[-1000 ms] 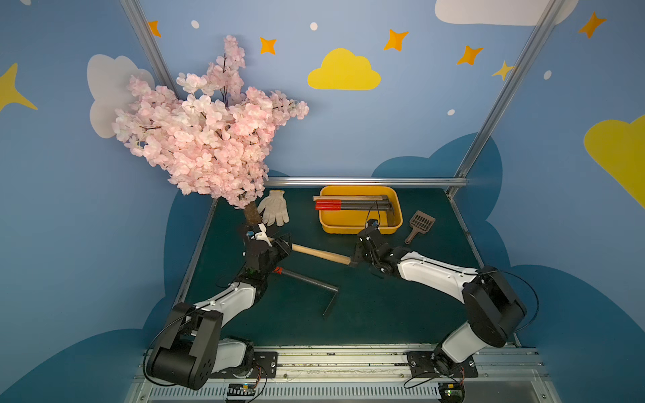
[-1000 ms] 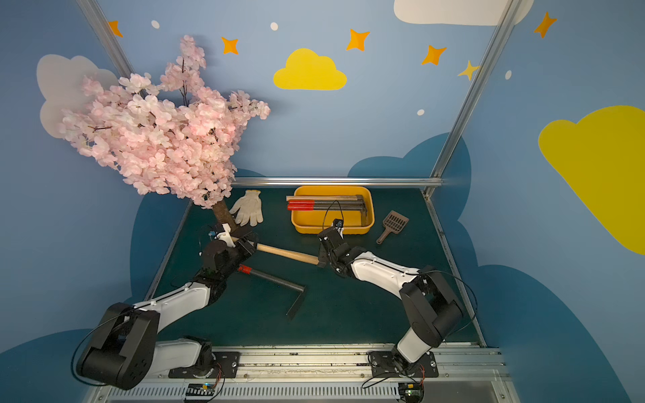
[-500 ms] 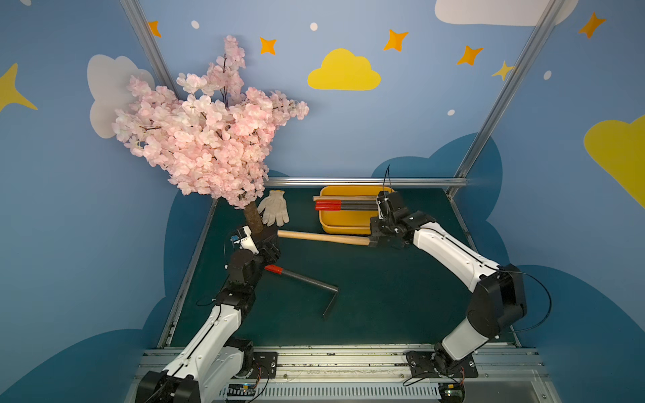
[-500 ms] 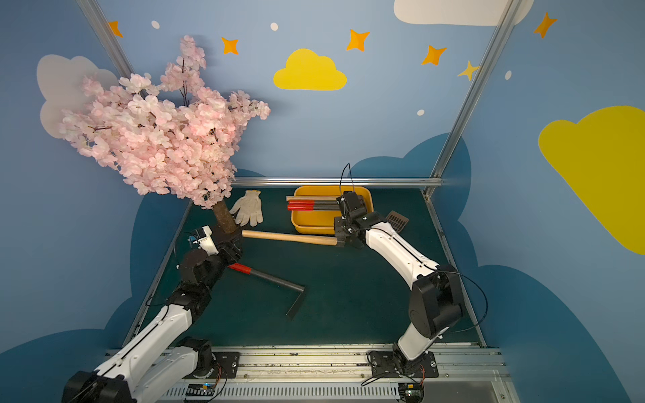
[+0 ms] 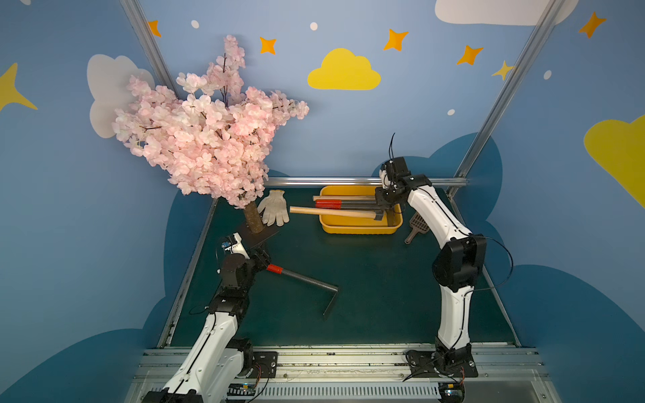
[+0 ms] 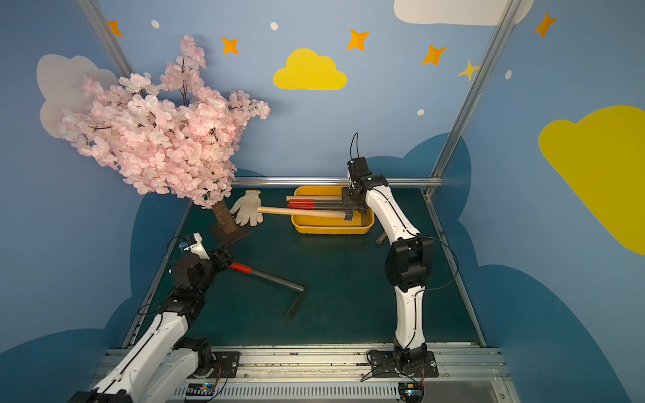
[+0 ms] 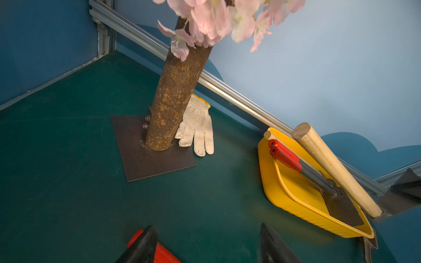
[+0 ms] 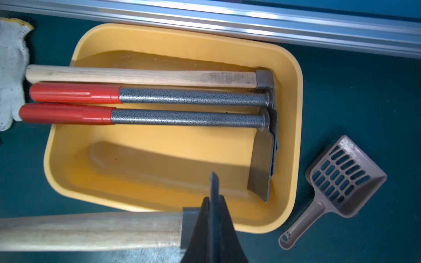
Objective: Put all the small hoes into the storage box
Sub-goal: Pick up the hoe from the center of the board, then place the hoe in the storage box.
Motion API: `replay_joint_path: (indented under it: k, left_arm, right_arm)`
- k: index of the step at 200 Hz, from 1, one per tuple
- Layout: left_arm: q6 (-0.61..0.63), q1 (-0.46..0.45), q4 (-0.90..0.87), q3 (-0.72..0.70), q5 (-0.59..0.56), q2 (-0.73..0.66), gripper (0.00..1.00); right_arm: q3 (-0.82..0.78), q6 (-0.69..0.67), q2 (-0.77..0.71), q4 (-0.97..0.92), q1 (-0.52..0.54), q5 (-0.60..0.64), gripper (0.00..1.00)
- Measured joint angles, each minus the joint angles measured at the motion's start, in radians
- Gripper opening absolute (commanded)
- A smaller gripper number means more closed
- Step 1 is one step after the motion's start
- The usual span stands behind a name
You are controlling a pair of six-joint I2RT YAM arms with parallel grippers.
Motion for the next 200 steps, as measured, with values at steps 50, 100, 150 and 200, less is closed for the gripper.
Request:
replay_joint_path:
  k: [50,100,150,200]
  left_arm:
    - [0.013,0.002,-0.015,0.0,-0.001,-0.043,0.71]
    - [0.014,0.003,-0.029,0.0,-0.001,-0.027,0.71]
    - [0.014,0.004,-0.034,0.0,0.0,-0.023,0.71]
    - [0.014,0.004,-0.044,0.0,-0.001,-0.023,0.71]
  right_arm:
    - [0.196,-0.05,0.183,-0.114,-0.062,-0.041,0.0]
    - [0.196,-0.079,0.222,-0.159,-0.112,-0.054,0.0]
    - [0.204,-0.105,0.248,-0.154,-0.125,-0.059,0.0]
    - [0.208,-0.124,0.307,-0.113,-0.125,-0.062,0.0]
